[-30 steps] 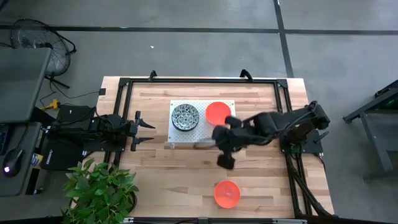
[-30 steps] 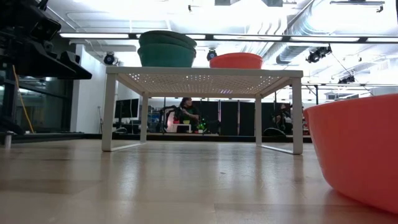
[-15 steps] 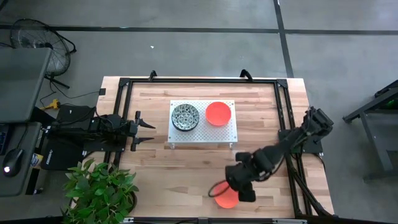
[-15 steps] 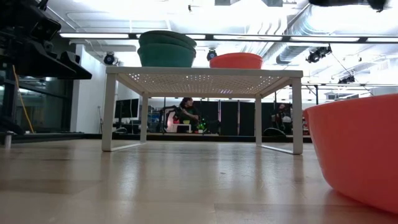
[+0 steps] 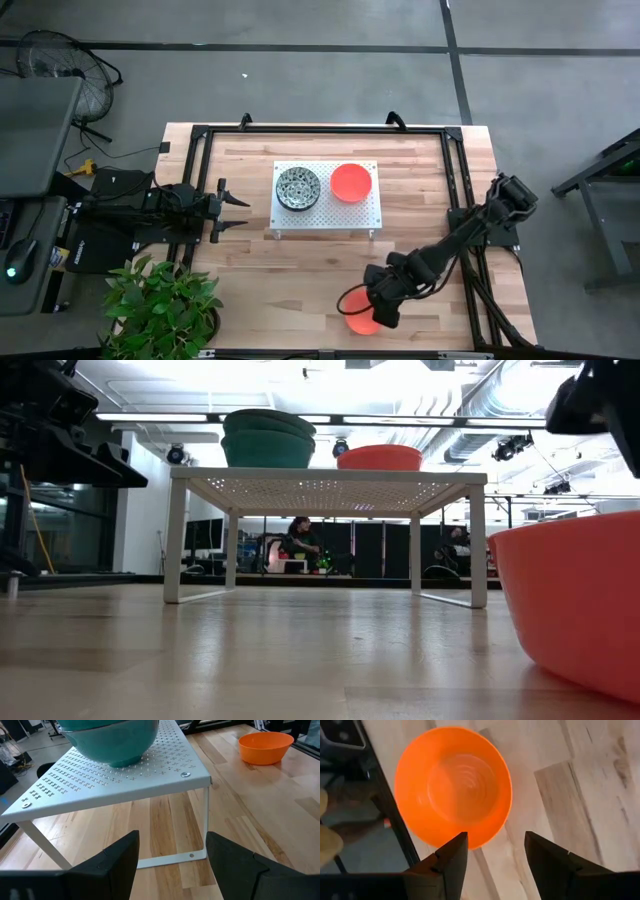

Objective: Pick & Place Mini bowls
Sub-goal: Stack the orange bowl on the orange bowl on the shelf

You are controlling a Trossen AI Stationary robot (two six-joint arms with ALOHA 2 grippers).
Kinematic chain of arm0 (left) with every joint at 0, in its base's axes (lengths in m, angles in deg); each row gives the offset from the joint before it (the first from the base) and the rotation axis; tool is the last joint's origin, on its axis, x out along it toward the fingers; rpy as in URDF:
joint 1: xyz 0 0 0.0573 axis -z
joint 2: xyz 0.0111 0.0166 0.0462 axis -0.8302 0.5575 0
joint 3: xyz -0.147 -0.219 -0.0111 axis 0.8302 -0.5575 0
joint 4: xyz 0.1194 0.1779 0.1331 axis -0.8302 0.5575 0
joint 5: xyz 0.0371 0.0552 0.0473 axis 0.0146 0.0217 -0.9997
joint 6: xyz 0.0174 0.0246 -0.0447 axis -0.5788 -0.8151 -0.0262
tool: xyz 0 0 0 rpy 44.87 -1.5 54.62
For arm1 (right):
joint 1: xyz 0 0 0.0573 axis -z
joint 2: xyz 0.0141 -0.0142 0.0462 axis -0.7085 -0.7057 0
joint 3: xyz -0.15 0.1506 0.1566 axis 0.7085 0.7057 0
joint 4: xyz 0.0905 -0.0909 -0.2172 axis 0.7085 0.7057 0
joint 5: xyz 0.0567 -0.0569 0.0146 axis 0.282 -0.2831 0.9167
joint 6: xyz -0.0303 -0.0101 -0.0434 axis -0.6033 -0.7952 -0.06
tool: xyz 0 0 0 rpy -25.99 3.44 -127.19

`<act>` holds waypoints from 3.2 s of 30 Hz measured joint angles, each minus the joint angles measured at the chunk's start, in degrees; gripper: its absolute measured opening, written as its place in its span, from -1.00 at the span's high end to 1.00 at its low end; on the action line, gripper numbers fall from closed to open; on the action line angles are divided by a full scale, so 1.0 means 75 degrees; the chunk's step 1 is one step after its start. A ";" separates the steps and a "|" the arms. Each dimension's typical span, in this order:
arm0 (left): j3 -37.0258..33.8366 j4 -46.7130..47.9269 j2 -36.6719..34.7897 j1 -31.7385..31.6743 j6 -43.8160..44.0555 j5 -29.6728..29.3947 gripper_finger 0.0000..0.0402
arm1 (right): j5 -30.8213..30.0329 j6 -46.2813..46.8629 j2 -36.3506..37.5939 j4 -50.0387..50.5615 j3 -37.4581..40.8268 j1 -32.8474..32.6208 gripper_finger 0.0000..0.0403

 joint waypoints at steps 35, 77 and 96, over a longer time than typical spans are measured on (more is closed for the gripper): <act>-0.0001 -0.0001 0.0000 -0.0001 -0.0002 -0.0009 -0.12 | -0.0950 0.2835 -0.0670 -0.1656 0.0915 -0.0068 0.08; -0.0001 0.0000 0.0000 -0.0001 -0.0002 -0.0006 -0.12 | 0.0435 0.3294 -0.0670 -0.1285 0.0719 0.0168 0.99; -0.0001 -0.0003 0.0001 0.0000 -0.0002 -0.0006 -0.12 | 0.0727 0.2019 -0.0656 0.1933 -0.2041 0.0637 1.00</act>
